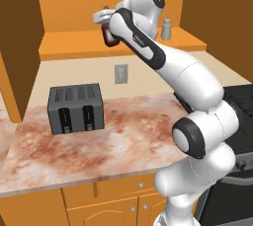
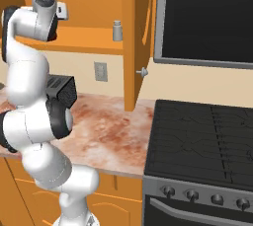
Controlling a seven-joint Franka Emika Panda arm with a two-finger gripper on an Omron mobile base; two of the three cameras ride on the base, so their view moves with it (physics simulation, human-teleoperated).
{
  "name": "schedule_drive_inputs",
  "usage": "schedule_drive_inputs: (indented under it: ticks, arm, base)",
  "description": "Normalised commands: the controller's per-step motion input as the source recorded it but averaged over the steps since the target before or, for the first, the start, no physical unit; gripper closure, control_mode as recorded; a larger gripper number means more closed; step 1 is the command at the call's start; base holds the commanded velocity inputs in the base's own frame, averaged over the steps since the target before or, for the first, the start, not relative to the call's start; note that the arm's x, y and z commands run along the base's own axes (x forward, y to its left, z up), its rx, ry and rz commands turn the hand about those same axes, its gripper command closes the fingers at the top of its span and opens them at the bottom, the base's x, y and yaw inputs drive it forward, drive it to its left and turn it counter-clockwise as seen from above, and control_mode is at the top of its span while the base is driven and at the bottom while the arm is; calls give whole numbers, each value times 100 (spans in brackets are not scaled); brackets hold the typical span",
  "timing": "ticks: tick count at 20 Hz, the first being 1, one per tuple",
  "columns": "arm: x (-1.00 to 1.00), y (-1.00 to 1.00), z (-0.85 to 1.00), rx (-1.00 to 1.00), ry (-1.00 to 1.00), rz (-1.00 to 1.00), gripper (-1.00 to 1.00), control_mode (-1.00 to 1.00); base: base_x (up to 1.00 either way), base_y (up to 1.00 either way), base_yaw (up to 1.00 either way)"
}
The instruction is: Move the ketchup and shaker from the cabinet to the dining counter.
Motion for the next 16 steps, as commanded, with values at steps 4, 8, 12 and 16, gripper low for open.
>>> schedule_drive_inputs:
  ticks: [4,8,12,16]
  arm:
    - [-74,-9,3,11,0,0,100,-100]
    - [-75,-12,3,14,0,0,100,-100]
    - [-72,-17,1,9,1,0,100,-100]
    - [-74,-23,-2,1,0,3,100,-100]
  base:
    - [0,0,0]
    - [0,0,0]
    - [0,0,0]
    - [0,0,0]
